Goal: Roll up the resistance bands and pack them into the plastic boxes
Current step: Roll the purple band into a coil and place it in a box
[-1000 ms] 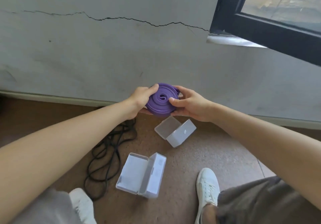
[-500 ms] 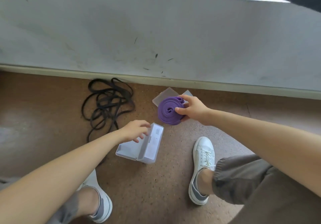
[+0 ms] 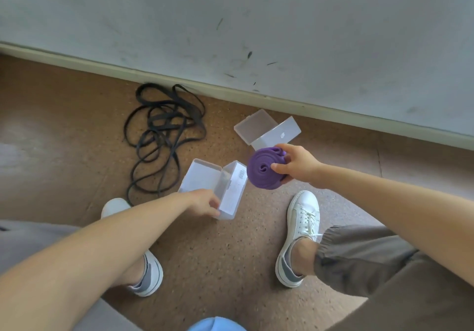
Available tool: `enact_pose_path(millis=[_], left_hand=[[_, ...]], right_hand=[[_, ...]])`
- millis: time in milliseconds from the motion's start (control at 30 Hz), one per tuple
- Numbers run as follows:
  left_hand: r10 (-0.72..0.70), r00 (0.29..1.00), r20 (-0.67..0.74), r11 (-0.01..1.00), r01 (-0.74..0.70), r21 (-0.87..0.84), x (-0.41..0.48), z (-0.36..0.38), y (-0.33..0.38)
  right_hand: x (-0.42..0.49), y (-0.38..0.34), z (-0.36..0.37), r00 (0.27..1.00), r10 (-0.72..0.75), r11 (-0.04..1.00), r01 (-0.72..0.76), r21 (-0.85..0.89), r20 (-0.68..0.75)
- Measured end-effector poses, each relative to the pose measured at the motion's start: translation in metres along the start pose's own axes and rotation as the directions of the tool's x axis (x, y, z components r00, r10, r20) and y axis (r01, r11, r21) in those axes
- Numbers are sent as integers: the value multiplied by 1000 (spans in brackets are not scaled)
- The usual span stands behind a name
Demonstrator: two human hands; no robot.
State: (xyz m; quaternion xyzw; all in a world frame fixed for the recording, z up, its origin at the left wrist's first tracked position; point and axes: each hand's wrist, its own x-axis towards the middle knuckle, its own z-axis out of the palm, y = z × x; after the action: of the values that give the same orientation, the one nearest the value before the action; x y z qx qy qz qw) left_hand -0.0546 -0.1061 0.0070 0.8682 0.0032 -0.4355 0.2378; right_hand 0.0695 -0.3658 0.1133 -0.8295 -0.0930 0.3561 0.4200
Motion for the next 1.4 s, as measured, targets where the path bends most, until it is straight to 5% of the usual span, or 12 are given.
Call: enact_pose_path(millis=[367, 533, 700, 867, 1033, 1233, 1400], left_hand=[[101, 966, -239, 864, -205, -460, -17, -48, 38], [79, 990, -115, 758, -134, -638, -23, -56, 51], [262, 964, 38, 703, -164, -692, -36, -59, 63], [390, 919, 60, 814, -313, -488, -41, -55, 68], [393, 909, -138, 855, -416, -308, -36, -46, 69], [364, 905, -221, 931, -346, 120, -32, -35, 65], [428, 877, -220, 839, -295, 458, -20, -20, 40]], right_hand=[[5, -4, -24, 993, 25, 996, -16, 85, -116], [9, -12, -29, 991, 24, 990, -6, 139, -132], [14, -21, -30, 988, 21, 986, 4, 164, -150], [19, -28, -28, 990, 13, 986, 11, 169, -138], [23, -33, -26, 993, 19, 985, 1, 172, -117], [31, -28, -20, 995, 40, 981, -22, 191, -94], [43, -17, -13, 997, 81, 981, -77, 176, -16]])
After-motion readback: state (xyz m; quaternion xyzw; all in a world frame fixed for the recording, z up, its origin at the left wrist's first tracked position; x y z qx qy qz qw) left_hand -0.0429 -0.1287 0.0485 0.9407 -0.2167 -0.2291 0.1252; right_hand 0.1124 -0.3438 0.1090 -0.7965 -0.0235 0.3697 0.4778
